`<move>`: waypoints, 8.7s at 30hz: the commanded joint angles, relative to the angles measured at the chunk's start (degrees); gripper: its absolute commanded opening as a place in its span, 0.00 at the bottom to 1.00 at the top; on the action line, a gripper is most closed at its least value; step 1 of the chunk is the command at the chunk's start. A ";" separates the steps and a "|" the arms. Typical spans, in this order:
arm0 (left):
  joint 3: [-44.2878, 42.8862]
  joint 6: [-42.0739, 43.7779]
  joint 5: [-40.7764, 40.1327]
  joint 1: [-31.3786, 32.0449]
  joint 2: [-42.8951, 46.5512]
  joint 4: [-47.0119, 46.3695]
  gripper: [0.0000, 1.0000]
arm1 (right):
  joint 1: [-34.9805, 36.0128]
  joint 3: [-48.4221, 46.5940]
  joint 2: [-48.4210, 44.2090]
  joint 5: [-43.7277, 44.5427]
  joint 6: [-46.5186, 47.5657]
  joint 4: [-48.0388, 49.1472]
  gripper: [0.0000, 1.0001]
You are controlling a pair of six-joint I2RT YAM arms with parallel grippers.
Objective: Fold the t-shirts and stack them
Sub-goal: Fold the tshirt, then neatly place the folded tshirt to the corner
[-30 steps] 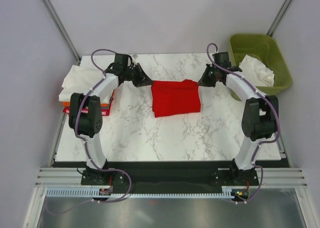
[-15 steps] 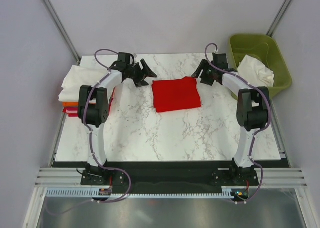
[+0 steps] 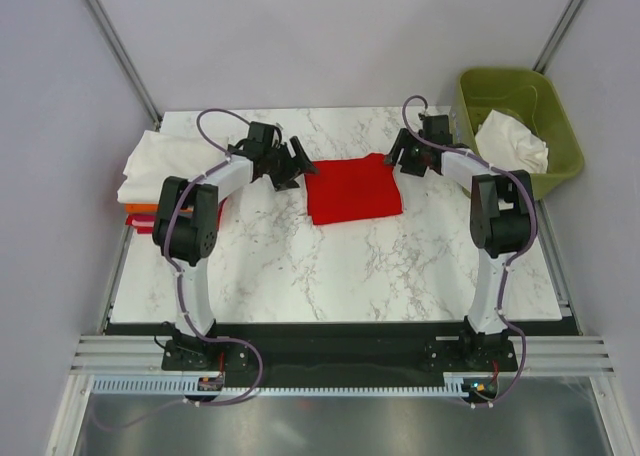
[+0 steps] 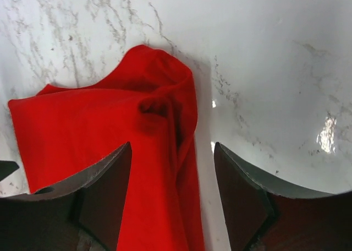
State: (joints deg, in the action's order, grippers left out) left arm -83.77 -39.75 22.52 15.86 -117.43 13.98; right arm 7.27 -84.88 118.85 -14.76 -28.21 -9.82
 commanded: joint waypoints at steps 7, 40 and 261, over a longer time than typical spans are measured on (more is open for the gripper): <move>-2.01 -0.42 -3.98 -0.21 -4.30 -5.98 0.83 | -0.06 -5.73 7.53 -1.40 -0.44 2.35 0.67; -14.85 -2.27 -10.39 1.89 -13.46 -5.01 0.02 | 0.46 -3.54 8.95 -11.08 -7.74 16.59 0.00; -5.98 -0.77 -13.99 -12.39 30.94 8.79 0.72 | 24.75 10.51 -28.89 19.75 -9.50 19.94 0.91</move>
State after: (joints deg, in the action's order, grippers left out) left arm -91.98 -39.29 11.00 -2.90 -87.22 23.22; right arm 35.62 -79.20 98.00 0.36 -40.40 14.85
